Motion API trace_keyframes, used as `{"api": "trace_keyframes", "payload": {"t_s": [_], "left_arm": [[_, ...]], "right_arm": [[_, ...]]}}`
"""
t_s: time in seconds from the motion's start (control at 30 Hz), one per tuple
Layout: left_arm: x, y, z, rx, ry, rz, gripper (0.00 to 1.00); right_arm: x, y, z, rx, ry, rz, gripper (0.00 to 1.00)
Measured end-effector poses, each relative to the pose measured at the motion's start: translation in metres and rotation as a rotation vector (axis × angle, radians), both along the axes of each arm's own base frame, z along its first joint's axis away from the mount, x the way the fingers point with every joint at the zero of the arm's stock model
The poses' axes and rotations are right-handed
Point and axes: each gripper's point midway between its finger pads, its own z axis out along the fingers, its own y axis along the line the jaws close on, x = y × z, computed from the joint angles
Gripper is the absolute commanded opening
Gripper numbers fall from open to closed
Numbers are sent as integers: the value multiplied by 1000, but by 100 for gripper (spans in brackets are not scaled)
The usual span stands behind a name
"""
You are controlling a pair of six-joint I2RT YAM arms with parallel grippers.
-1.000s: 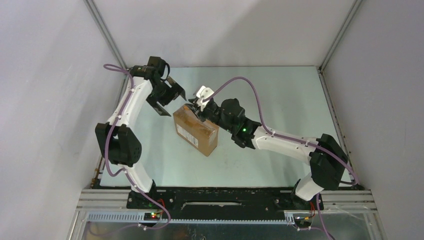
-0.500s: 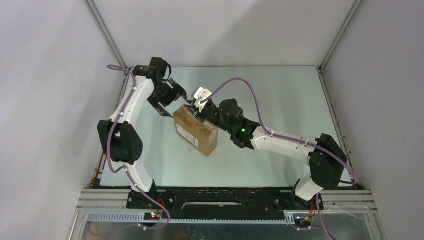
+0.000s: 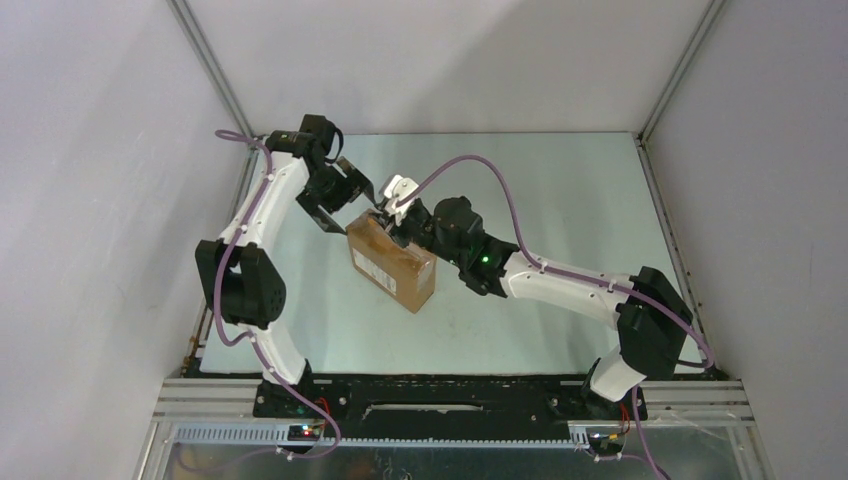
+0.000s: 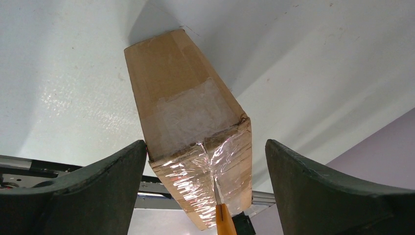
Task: Unpack the express box
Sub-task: Cut the express box at the center of the board.
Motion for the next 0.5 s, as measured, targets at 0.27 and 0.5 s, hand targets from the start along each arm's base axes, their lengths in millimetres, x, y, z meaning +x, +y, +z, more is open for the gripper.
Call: {"api": "trace_keyframes", "payload": {"t_s": [0.27,0.5], "left_arm": [[-1,0,-5,1,8,-1,93],[-3,-1,-9,3,18,-3,89]], "right_arm": [[-1,1,-1,-14,21,5,0],[-2,1,-2,-19,35,5,0]]}}
